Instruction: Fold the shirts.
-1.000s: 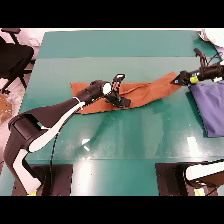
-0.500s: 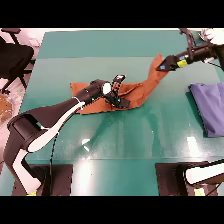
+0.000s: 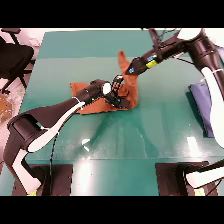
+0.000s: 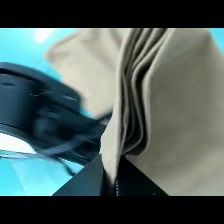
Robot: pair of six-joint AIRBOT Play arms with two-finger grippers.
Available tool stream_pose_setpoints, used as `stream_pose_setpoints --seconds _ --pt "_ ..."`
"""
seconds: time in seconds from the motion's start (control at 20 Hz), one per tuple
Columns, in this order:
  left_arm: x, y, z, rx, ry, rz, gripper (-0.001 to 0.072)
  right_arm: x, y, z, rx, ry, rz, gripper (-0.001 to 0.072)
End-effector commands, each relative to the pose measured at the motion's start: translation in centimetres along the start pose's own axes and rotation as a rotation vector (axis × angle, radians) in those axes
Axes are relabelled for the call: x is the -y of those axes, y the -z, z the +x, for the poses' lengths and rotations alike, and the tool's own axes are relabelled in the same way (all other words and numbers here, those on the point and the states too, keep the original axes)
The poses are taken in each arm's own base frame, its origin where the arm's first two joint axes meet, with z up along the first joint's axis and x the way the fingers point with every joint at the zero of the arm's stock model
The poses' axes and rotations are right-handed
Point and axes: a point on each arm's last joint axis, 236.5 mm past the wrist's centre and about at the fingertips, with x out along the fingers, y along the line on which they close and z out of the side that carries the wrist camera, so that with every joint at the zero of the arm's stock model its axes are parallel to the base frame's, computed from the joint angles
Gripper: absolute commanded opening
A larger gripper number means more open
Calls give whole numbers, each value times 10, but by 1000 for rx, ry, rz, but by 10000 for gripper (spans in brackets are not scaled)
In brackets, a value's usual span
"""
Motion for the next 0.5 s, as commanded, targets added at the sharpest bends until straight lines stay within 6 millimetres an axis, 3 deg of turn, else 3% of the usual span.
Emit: stream_pose_setpoints --seconds 0.0,0.2,0.45 --pt "-1 1 0 -6 -2 -1 22 -46 -3 27 -14 -46 -71 13" --pt "-1 2 0 -7 -3 -1 22 -72 -8 43 5 -67 -113 13" --pt "-1 3 0 -16 -6 3 21 -69 -15 42 33 -58 -98 13"
